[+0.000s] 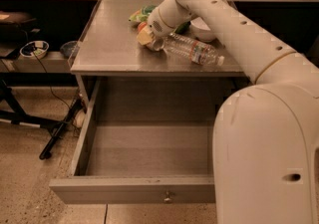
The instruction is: Place coke can into top drawer
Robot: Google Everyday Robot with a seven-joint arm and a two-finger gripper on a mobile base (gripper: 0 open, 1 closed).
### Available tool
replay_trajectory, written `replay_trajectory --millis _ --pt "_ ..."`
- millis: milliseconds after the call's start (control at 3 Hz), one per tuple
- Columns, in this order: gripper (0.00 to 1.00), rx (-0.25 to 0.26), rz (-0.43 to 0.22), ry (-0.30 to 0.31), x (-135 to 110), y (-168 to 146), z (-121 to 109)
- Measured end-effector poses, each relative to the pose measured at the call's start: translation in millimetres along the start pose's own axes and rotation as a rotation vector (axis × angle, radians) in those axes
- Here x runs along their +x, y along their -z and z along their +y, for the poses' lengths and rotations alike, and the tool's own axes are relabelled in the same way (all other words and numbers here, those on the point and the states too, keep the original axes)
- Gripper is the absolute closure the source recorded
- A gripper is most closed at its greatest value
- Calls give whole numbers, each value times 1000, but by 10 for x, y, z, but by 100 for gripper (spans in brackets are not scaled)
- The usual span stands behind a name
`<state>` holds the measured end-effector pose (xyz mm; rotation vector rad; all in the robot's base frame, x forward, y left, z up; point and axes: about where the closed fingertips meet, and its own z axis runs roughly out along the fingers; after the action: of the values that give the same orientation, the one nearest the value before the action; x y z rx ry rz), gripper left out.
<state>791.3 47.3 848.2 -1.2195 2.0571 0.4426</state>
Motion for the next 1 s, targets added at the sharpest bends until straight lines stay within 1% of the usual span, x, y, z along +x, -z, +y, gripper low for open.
replay_trajectory --millis 333,667,1000 --pt "100 -55 -56 72 -87 27 121" --pt "100 -114 -118 168 -205 113 275" --pt "100 -207 -169 274 -292 189 464"
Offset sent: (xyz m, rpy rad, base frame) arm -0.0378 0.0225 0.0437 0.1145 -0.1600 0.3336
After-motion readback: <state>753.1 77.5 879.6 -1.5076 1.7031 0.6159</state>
